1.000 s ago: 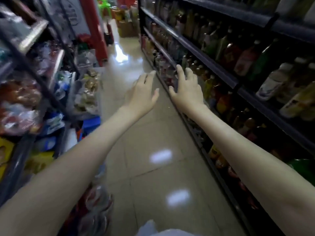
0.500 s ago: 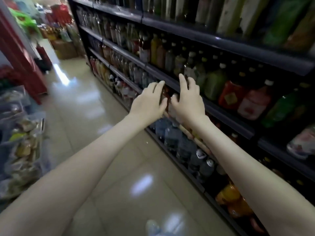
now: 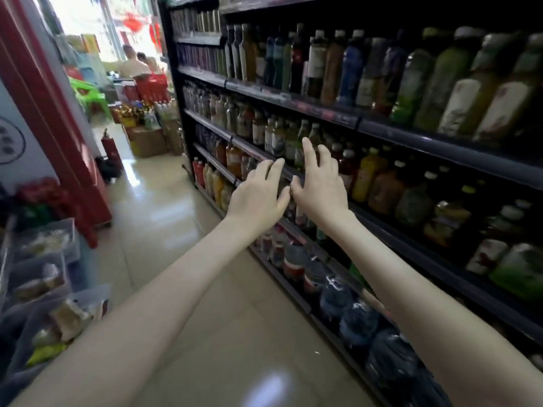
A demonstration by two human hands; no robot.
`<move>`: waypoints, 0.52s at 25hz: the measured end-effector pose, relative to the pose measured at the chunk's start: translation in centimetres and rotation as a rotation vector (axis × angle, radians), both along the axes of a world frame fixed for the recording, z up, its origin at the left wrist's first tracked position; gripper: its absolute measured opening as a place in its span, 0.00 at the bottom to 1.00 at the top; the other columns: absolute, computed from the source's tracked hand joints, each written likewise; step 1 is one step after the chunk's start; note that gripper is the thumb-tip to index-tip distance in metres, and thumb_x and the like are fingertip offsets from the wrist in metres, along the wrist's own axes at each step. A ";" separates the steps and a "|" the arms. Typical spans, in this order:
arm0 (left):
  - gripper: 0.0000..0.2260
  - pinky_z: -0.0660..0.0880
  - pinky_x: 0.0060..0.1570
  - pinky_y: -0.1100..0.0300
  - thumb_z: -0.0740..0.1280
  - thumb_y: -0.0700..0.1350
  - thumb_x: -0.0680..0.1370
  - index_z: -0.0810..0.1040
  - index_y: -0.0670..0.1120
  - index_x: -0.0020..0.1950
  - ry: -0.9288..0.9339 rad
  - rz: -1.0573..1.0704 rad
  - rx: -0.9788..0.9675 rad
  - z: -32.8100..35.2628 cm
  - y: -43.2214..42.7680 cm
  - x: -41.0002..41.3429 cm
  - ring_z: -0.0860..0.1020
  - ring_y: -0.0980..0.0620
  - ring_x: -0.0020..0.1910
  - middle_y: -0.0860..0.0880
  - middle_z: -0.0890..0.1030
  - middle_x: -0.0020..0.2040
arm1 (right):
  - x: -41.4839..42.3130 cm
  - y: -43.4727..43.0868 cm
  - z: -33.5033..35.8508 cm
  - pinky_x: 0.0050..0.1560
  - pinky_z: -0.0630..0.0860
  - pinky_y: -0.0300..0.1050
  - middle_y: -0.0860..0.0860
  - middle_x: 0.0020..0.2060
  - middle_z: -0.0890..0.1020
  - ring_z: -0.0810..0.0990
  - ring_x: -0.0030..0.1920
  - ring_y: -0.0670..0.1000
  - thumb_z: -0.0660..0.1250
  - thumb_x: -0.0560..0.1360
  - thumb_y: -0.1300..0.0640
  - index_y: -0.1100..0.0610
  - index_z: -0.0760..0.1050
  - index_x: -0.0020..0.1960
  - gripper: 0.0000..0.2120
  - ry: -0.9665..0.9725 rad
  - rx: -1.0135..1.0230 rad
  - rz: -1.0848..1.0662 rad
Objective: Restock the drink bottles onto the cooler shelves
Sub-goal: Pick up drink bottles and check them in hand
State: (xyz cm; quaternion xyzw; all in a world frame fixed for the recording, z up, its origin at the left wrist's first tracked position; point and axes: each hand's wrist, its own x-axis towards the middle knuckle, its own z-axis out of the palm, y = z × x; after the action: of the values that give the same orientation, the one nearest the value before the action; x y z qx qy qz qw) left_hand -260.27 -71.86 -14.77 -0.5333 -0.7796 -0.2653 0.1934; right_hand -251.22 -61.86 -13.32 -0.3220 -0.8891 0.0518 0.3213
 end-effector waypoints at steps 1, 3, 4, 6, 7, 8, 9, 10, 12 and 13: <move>0.24 0.75 0.55 0.52 0.59 0.50 0.80 0.61 0.44 0.75 -0.004 -0.012 -0.014 0.3 0.5 -4.0 0.67 0.45 0.69 0.44 0.66 0.72 | -3.8 0.4 0.4 0.60 0.72 0.55 0.59 0.74 0.58 0.62 0.70 0.60 0.60 0.78 0.55 0.54 0.49 0.78 0.33 0.008 -0.010 -0.020; 0.25 0.74 0.56 0.52 0.59 0.50 0.80 0.61 0.44 0.75 0.007 -0.027 -0.027 1.4 2.0 -11.6 0.67 0.45 0.69 0.44 0.66 0.72 | -10.8 1.5 1.3 0.58 0.72 0.54 0.59 0.74 0.58 0.63 0.69 0.60 0.60 0.78 0.54 0.54 0.49 0.78 0.33 0.010 -0.008 -0.045; 0.25 0.74 0.57 0.51 0.59 0.50 0.80 0.60 0.44 0.75 0.002 -0.034 -0.025 1.9 2.9 -15.0 0.66 0.45 0.70 0.44 0.66 0.72 | -13.9 2.1 1.7 0.58 0.72 0.54 0.59 0.74 0.58 0.63 0.69 0.60 0.60 0.78 0.54 0.54 0.49 0.78 0.33 0.011 -0.006 -0.056; 0.25 0.74 0.58 0.52 0.58 0.51 0.80 0.60 0.44 0.75 -0.003 -0.060 -0.016 2.9 5.2 -21.9 0.66 0.46 0.70 0.45 0.66 0.72 | -20.3 3.8 2.5 0.58 0.73 0.54 0.59 0.74 0.58 0.63 0.69 0.60 0.60 0.78 0.54 0.54 0.49 0.78 0.33 0.014 -0.003 -0.078; 0.25 0.74 0.57 0.52 0.58 0.51 0.80 0.60 0.44 0.75 0.004 -0.073 -0.005 3.1 6.4 -25.0 0.66 0.46 0.70 0.45 0.65 0.72 | -23.2 4.8 2.8 0.58 0.74 0.54 0.59 0.74 0.58 0.63 0.69 0.59 0.61 0.78 0.54 0.54 0.48 0.78 0.33 0.012 0.005 -0.092; 0.25 0.75 0.56 0.52 0.58 0.51 0.80 0.60 0.44 0.75 0.010 -0.086 0.005 3.2 7.8 -28.1 0.66 0.46 0.69 0.45 0.65 0.72 | -26.2 6.0 3.1 0.58 0.74 0.54 0.59 0.74 0.57 0.62 0.70 0.59 0.61 0.78 0.54 0.54 0.48 0.78 0.34 0.008 0.017 -0.110; 0.25 0.75 0.55 0.52 0.59 0.51 0.80 0.60 0.43 0.75 0.019 -0.100 0.013 3.1 9.1 -31.1 0.67 0.46 0.69 0.44 0.66 0.72 | -29.0 7.2 3.1 0.58 0.74 0.54 0.59 0.75 0.57 0.62 0.70 0.59 0.61 0.78 0.54 0.54 0.47 0.78 0.34 0.006 0.032 -0.130; 0.25 0.76 0.55 0.51 0.59 0.51 0.80 0.61 0.43 0.75 0.029 -0.114 0.018 2.6 10.6 -34.4 0.68 0.45 0.68 0.43 0.67 0.71 | -32.2 8.7 3.0 0.59 0.73 0.54 0.59 0.75 0.56 0.61 0.70 0.60 0.61 0.78 0.55 0.53 0.47 0.78 0.35 -0.004 0.051 -0.148; 0.25 0.77 0.52 0.51 0.60 0.51 0.80 0.62 0.42 0.74 0.042 -0.133 0.007 1.1 13.1 -40.3 0.70 0.43 0.66 0.42 0.68 0.70 | -38.1 11.8 2.8 0.61 0.71 0.54 0.59 0.76 0.54 0.60 0.71 0.60 0.62 0.78 0.55 0.52 0.45 0.78 0.36 -0.019 0.075 -0.182; 0.25 0.77 0.52 0.51 0.59 0.51 0.80 0.62 0.42 0.74 0.047 -0.145 -0.001 0.6 14.7 -43.5 0.71 0.43 0.66 0.42 0.68 0.70 | -41.3 13.7 2.8 0.61 0.71 0.53 0.58 0.76 0.54 0.59 0.71 0.59 0.62 0.78 0.55 0.52 0.44 0.79 0.36 -0.013 0.082 -0.197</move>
State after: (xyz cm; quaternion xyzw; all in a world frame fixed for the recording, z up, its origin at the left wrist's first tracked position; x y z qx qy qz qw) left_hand -303.77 -57.17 -14.19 -0.5944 -0.7344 -0.2656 0.1918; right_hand -292.55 -48.20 -10.55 -0.3948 -0.8565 -0.0188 0.3320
